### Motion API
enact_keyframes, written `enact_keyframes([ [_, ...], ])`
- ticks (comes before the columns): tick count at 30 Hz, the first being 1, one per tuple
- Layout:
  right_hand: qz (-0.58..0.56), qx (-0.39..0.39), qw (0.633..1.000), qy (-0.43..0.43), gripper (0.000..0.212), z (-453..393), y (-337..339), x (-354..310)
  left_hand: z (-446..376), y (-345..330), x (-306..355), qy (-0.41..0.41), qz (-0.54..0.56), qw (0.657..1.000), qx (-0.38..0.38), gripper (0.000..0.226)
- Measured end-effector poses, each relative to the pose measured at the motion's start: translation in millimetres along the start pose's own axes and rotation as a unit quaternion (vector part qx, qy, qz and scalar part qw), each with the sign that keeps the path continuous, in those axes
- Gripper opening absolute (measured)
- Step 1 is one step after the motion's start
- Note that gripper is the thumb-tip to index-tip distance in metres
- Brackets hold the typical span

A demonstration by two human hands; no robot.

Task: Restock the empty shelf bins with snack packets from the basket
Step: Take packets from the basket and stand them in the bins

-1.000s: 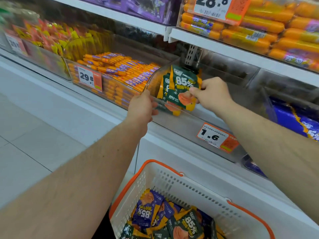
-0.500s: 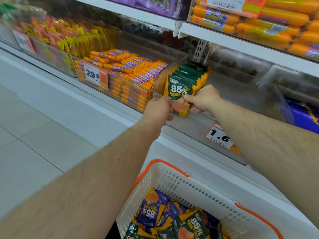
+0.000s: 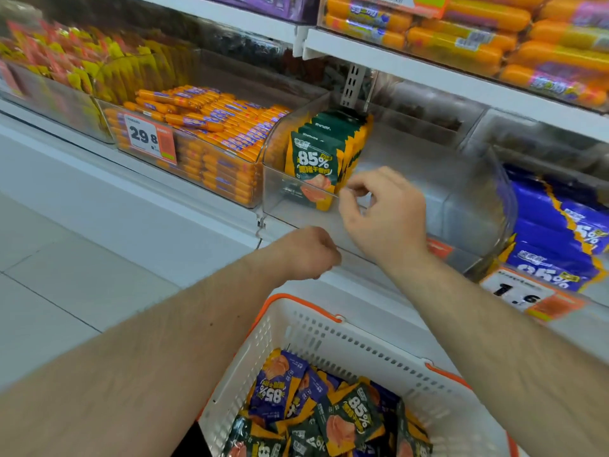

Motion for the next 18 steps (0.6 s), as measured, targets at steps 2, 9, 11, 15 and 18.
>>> enact_keyframes([
  [2,-0.025,-0.008,0.999,0.024,0.015,29,-2,-9,2,-25,-1,-0.030,-0.086,0.994,-0.065,0.016],
  [9,-0.068,-0.242,0.943,-0.218,0.017,150,-62,48,8,-76,-54,0.009,-0.367,0.902,-0.225,0.034],
  [11,-0.064,-0.354,0.879,-0.314,0.034,207,-86,64,10,-82,-65,0.026,-0.390,0.886,-0.250,0.034],
  [15,-0.041,-0.551,0.739,-0.385,0.027,323,-125,68,8,-86,-78,0.040,-0.389,0.883,-0.259,0.043],
  [18,-0.017,-0.671,0.645,-0.365,0.022,401,-142,55,5,-88,-81,0.046,-0.395,0.877,-0.268,0.047],
])
Point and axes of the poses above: each hand's wrist, its own z-axis away from the middle knuckle, its own y-axis out of the back of the hand, x = y × z, the point moved 10 cm from there along -z, towards the middle knuckle, and after that the axes turned 3 degrees about x, right-handed, at the moved point
